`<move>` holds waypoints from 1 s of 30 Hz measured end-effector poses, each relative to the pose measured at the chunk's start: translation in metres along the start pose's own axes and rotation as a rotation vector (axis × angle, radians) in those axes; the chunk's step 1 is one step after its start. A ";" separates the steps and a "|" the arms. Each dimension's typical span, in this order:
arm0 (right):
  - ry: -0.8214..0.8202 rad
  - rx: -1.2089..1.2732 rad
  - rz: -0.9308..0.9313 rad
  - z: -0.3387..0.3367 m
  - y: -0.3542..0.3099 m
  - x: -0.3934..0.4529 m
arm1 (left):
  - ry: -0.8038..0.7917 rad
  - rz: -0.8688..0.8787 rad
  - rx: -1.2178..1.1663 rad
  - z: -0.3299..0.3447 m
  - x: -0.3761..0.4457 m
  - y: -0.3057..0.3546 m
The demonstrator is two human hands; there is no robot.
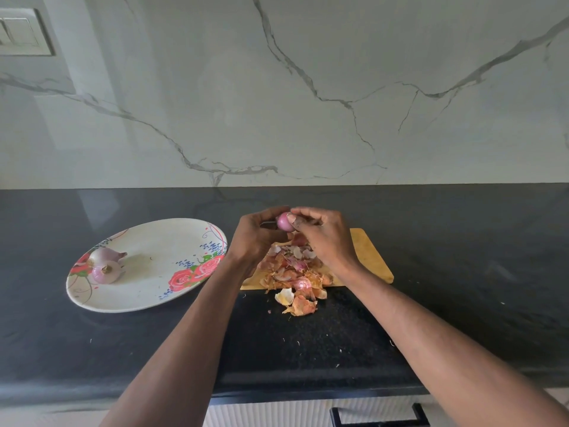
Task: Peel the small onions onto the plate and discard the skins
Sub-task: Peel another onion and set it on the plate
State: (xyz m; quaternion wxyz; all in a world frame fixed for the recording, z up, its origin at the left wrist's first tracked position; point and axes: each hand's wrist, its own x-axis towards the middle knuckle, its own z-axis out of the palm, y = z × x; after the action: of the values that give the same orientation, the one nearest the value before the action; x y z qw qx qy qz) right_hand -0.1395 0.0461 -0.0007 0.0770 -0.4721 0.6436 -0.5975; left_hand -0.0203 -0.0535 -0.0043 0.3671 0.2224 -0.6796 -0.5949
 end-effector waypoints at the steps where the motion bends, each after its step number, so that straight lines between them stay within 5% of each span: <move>1: 0.007 -0.016 -0.014 0.000 0.001 0.001 | -0.011 0.006 0.009 0.001 -0.001 0.001; 13: -0.004 -0.105 0.111 0.005 -0.003 0.004 | -0.063 0.061 0.160 0.002 -0.002 -0.005; 23: 0.176 0.460 0.426 -0.009 -0.008 0.008 | -0.099 -0.060 -0.143 0.006 -0.010 0.002; 30: 0.082 0.162 0.272 -0.012 -0.005 0.007 | 0.055 -0.156 -0.365 -0.004 0.003 0.001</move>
State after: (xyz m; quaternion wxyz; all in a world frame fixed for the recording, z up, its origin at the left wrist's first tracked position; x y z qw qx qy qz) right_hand -0.1487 0.0501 0.0100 0.1688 -0.3480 0.6538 -0.6504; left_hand -0.0188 -0.0584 -0.0029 0.3726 0.2205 -0.5309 -0.7285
